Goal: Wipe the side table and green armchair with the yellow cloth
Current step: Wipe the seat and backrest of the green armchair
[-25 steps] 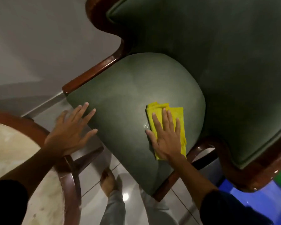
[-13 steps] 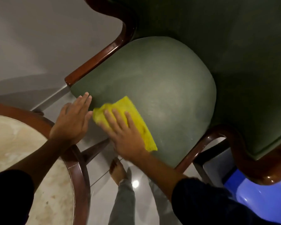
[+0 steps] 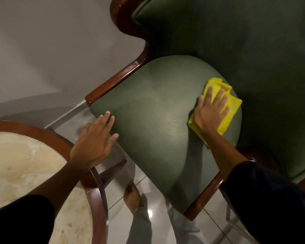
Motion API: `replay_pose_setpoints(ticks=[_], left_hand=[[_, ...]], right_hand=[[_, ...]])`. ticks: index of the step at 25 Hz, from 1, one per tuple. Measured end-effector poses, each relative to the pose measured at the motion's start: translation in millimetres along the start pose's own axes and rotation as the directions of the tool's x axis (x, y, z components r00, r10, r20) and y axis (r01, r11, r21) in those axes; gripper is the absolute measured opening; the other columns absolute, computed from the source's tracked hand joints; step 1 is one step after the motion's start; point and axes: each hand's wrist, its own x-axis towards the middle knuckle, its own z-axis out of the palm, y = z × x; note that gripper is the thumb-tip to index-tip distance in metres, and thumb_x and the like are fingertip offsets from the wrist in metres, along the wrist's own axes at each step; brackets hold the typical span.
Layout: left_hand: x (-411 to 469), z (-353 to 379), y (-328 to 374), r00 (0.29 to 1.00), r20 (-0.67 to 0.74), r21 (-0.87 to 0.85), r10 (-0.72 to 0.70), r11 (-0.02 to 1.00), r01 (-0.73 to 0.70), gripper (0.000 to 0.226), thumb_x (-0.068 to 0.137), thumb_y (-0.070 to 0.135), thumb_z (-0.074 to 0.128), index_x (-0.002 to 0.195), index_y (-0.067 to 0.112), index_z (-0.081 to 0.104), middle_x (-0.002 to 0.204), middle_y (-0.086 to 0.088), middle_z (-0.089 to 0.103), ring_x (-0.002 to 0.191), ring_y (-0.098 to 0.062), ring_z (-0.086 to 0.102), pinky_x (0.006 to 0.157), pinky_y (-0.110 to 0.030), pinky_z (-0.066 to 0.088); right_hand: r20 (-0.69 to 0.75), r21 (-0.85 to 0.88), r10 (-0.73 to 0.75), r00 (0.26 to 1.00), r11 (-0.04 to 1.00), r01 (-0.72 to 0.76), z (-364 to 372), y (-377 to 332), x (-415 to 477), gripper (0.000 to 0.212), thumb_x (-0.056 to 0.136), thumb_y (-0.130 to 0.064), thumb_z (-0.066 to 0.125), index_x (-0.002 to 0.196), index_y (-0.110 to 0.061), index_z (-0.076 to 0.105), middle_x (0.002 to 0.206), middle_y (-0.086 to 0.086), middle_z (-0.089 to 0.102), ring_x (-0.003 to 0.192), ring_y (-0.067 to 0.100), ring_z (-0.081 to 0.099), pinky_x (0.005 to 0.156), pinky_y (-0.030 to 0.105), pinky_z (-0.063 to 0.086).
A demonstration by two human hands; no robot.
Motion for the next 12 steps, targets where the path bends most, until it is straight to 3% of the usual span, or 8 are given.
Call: replay_pose_setpoints(ticks=[2,4,6,8,9,10,11,12], left_hand=[[2,4,-2,1.000,-0.017,-0.005,0.008,1.000,-0.008,0.066,0.096,0.051,0.015,0.151,0.015,0.014,0.163,-0.007,0.015,0.149,-0.022,0.020,0.117,-0.049,0.031],[2,3,-1,0.999,-0.051,-0.054,-0.002,0.999,-0.001,0.061,0.098,0.047,0.020,0.151,0.015,0.017,0.161,-0.007,0.022,0.147,-0.022,0.025,0.117,-0.048,0.032],[-1,-1,0,0.996,-0.068,-0.157,-0.055,0.987,0.044,0.058,0.099,0.044,0.024,0.149,0.015,0.024,0.158,-0.008,0.030,0.145,-0.023,0.030,0.116,-0.048,0.031],[-7,-7,13,0.989,-0.085,-0.186,-0.118,0.977,0.100,0.058,0.096,0.046,0.026,0.143,0.014,0.040,0.154,-0.010,0.039,0.141,-0.026,0.038,0.114,-0.048,0.032],[-10,-8,26,0.985,-0.083,-0.222,-0.150,0.967,0.128,0.058,0.094,0.048,0.027,0.136,0.016,0.050,0.148,-0.012,0.047,0.136,-0.028,0.044,0.111,-0.049,0.036],[-16,-7,42,0.982,-0.057,-0.291,-0.181,0.944,0.157,0.056,0.091,0.052,0.028,0.127,0.021,0.058,0.138,-0.012,0.056,0.127,-0.029,0.052,0.105,-0.048,0.040],[-21,-7,61,0.975,-0.006,-0.384,-0.222,0.901,0.202,0.051,0.087,0.058,0.030,0.117,0.029,0.061,0.124,-0.009,0.063,0.116,-0.028,0.059,0.098,-0.044,0.045],[-21,-8,79,0.960,0.060,-0.492,-0.273,0.829,0.266,0.046,0.082,0.064,0.034,0.107,0.036,0.060,0.109,-0.003,0.066,0.105,-0.025,0.062,0.092,-0.041,0.048]], right_hand=[[0.054,-0.025,-0.188,0.981,0.982,0.189,14,-51,-1,0.055,0.102,-0.045,0.026,0.154,-0.028,0.018,0.164,0.012,0.010,0.151,0.033,0.004,0.121,0.058,0.007],[0.143,-0.054,-0.485,0.863,0.867,0.496,24,-77,-39,0.056,0.101,-0.048,0.026,0.154,-0.030,0.019,0.164,0.009,0.013,0.151,0.032,0.006,0.122,0.056,0.010],[0.243,-0.053,-0.736,0.632,0.641,0.766,22,-61,-93,0.054,0.100,-0.049,0.029,0.152,-0.033,0.025,0.163,0.007,0.019,0.151,0.030,0.011,0.121,0.054,0.017],[0.336,0.016,-0.857,0.391,0.420,0.907,9,-18,-132,0.052,0.101,-0.050,0.029,0.150,-0.036,0.028,0.163,0.003,0.020,0.151,0.027,0.012,0.122,0.050,0.015],[0.354,0.068,-0.880,0.316,0.362,0.930,2,4,-142,0.052,0.101,-0.051,0.029,0.150,-0.037,0.028,0.163,0.002,0.019,0.152,0.025,0.010,0.123,0.048,0.013],[0.349,0.112,-0.877,0.331,0.390,0.914,-6,21,-151,0.053,0.100,-0.053,0.031,0.150,-0.036,0.029,0.163,0.002,0.020,0.152,0.024,0.010,0.123,0.048,0.013],[0.341,0.130,-0.826,0.448,0.514,0.848,-16,32,-158,0.056,0.097,-0.056,0.037,0.148,-0.035,0.031,0.162,0.004,0.026,0.151,0.025,0.015,0.121,0.049,0.017],[0.318,0.121,-0.693,0.647,0.707,0.697,-26,40,-162,0.061,0.092,-0.059,0.045,0.145,-0.033,0.036,0.156,0.006,0.036,0.147,0.028,0.027,0.116,0.049,0.025]])
